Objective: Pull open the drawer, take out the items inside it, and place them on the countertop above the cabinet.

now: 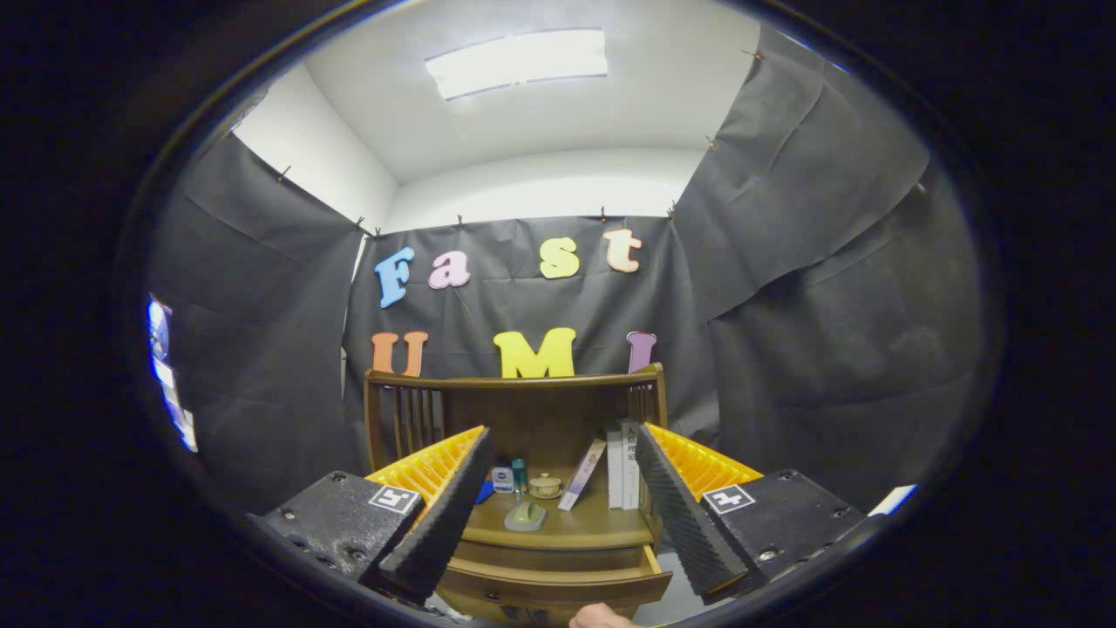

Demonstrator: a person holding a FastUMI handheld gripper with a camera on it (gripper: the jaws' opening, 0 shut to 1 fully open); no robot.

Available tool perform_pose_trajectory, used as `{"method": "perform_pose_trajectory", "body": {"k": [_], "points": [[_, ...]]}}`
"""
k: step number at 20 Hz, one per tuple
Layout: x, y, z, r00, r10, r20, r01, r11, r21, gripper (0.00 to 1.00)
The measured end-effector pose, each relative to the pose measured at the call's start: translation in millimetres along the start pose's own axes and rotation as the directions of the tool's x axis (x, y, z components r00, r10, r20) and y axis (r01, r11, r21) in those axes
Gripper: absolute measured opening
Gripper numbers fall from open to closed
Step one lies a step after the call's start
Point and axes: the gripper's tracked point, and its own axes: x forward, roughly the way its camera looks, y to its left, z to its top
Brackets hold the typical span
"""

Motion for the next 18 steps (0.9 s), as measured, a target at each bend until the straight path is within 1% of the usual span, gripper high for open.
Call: {"method": "perform_pose_trajectory", "body": {"k": [5, 18], "points": [[-3, 3, 1, 1.0, 0.01, 0.024, -0.01, 1.0, 0.005, 1.0], [8, 25, -7, 0.999, 0.049, 0.017, -0.049, 0.999, -0.02, 1.0]]}}
